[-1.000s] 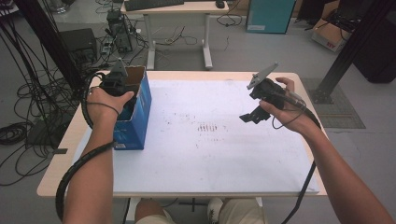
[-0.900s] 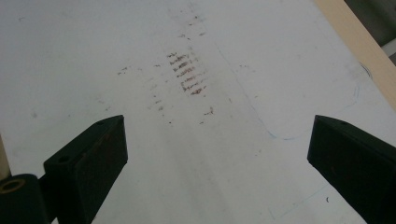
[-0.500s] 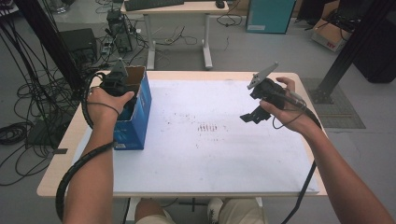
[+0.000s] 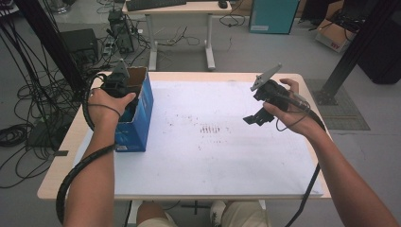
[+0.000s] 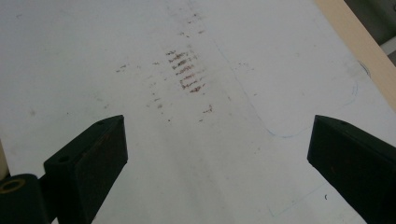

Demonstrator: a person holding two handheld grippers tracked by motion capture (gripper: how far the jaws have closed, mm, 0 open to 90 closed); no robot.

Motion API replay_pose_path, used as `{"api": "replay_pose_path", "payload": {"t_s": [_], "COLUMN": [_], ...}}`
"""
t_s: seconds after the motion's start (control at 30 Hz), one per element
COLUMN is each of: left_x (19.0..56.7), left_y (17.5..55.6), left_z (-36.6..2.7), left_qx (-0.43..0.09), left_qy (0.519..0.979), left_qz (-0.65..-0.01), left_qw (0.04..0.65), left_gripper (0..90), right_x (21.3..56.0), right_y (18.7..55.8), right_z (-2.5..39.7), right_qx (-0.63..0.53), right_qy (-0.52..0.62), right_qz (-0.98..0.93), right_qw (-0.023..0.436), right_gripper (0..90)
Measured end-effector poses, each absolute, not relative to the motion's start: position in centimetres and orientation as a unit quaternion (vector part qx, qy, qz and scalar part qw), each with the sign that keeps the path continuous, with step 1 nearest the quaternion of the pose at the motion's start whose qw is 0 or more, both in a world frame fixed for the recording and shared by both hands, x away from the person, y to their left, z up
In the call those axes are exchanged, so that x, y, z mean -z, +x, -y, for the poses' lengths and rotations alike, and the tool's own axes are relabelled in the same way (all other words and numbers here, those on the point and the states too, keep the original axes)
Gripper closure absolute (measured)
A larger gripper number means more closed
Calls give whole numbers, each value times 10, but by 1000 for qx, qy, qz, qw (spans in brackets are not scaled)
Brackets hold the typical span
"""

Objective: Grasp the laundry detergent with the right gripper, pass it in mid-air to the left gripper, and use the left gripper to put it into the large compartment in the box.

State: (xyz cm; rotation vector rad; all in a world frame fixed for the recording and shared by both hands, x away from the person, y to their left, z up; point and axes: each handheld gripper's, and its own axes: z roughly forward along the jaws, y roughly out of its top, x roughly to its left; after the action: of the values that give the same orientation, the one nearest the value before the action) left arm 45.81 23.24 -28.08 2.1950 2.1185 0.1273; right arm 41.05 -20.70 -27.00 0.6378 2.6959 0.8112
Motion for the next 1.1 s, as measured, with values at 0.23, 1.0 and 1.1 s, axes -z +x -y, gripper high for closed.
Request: {"api": "replay_pose_path", "payload": {"t_s": [0.23, 1.0, 1.1], "left_x": [281, 258, 255], "left_y": [458, 452, 450], "left_z": [-231, -230, -230], "left_qx": [-47, -71, -76], "left_qy": [720, 719, 720], "left_qz": [-691, -690, -688], "left_qw": [41, 39, 38], "left_gripper": [365, 277, 271], "right_x": [270, 269, 269], "right_y": [411, 410, 411], "right_z": [208, 207, 207], "right_qx": [-273, -286, -288], "right_qy": [217, 217, 217], "right_qz": [-929, -924, -924], "right_qw": [126, 130, 130], "right_gripper": [50, 50, 50]}}
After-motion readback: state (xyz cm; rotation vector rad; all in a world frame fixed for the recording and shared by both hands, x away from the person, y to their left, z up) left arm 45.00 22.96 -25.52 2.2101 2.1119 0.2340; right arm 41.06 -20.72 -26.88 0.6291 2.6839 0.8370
